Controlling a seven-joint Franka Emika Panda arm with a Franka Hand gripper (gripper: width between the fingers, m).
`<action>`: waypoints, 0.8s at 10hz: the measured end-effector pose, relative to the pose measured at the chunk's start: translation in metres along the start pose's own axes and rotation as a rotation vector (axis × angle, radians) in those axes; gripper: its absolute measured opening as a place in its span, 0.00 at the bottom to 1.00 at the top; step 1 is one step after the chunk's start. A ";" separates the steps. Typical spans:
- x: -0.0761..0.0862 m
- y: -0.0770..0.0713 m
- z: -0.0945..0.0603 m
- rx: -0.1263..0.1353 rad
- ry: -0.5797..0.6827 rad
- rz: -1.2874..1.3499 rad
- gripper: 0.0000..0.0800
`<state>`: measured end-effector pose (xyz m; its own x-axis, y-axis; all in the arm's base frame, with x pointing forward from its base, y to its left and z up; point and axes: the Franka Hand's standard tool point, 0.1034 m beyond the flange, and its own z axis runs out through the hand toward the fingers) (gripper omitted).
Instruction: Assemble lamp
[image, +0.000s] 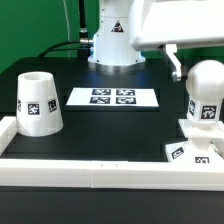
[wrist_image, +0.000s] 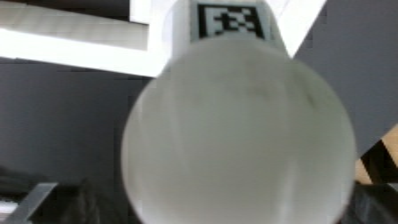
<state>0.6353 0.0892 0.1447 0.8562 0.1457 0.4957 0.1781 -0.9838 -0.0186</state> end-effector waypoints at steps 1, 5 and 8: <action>-0.001 0.000 0.001 0.000 -0.001 0.000 0.87; -0.013 -0.006 0.008 0.044 -0.195 0.001 0.87; -0.015 -0.006 0.007 0.074 -0.379 -0.031 0.87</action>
Offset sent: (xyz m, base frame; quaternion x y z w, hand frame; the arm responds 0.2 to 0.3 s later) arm 0.0000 0.0000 0.0000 0.0000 -0.1296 0.0000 0.9916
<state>0.6252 0.0942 0.1314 0.9660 0.2171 0.1407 0.2294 -0.9702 -0.0778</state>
